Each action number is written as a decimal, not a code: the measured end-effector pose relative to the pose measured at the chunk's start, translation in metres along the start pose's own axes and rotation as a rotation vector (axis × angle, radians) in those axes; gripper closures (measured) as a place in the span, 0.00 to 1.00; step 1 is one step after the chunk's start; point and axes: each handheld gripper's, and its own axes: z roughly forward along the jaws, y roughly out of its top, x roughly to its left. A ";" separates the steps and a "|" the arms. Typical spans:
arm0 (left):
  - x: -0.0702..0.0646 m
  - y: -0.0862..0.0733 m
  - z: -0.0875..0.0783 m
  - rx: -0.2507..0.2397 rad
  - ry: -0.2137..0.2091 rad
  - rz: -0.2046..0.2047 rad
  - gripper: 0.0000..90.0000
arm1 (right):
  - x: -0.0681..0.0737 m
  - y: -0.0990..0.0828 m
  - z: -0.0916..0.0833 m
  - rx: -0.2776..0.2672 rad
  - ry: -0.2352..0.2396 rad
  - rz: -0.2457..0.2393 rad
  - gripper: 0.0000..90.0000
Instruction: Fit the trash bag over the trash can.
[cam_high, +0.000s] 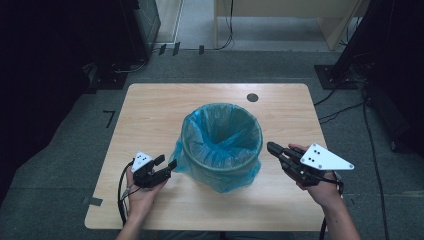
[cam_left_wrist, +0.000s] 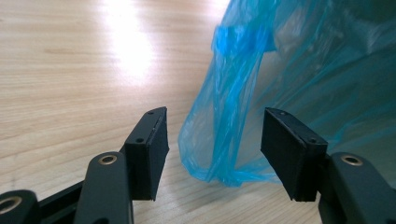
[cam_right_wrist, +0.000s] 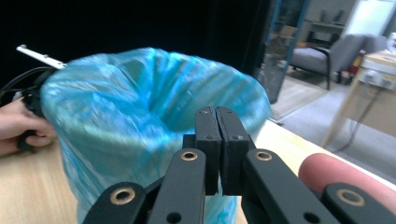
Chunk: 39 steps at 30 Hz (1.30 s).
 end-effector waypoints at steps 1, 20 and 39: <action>0.001 0.000 -0.002 -0.007 0.000 -0.006 0.44 | 0.000 0.004 0.001 0.001 0.017 -0.011 1.00; 0.046 0.000 -0.022 0.080 0.150 -0.065 0.00 | -0.010 0.060 0.049 0.078 0.173 -0.167 1.00; 0.064 -0.008 -0.019 0.209 0.220 0.016 0.00 | 0.038 0.090 0.145 0.226 0.519 -0.507 1.00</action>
